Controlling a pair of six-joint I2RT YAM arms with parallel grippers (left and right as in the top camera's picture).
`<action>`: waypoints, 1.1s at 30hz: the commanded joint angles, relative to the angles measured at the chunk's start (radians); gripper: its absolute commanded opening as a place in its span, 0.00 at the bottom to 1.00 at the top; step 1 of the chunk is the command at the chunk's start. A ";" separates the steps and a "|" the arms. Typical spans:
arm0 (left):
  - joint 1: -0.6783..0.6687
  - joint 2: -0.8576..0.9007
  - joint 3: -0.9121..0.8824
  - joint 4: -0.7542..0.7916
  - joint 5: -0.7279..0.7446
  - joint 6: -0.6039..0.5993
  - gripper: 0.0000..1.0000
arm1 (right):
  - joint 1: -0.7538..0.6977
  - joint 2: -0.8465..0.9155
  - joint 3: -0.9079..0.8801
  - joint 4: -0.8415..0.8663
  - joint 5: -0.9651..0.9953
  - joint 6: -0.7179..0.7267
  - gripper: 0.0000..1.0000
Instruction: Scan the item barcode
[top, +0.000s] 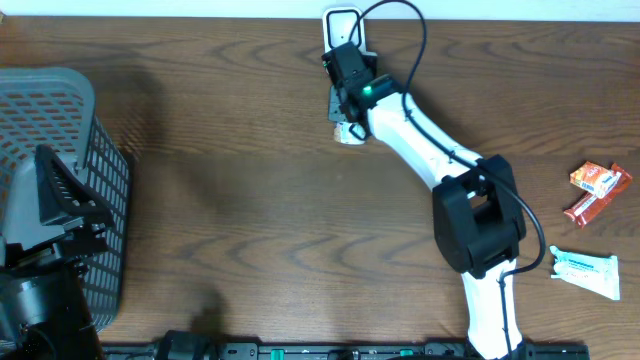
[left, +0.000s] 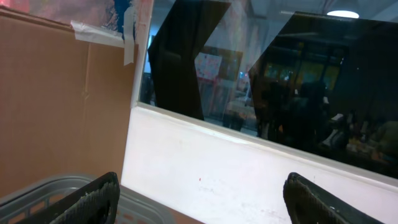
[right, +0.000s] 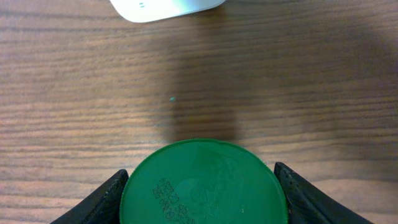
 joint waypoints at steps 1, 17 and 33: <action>0.005 -0.008 -0.006 0.006 -0.006 -0.001 0.84 | 0.056 -0.028 0.029 -0.007 0.100 -0.014 0.30; 0.005 -0.008 -0.006 0.006 -0.006 -0.001 0.85 | 0.251 -0.053 0.029 0.016 0.256 0.037 0.30; 0.005 -0.008 -0.006 -0.022 -0.006 -0.001 0.84 | 0.312 -0.051 -0.039 0.364 0.415 0.035 0.30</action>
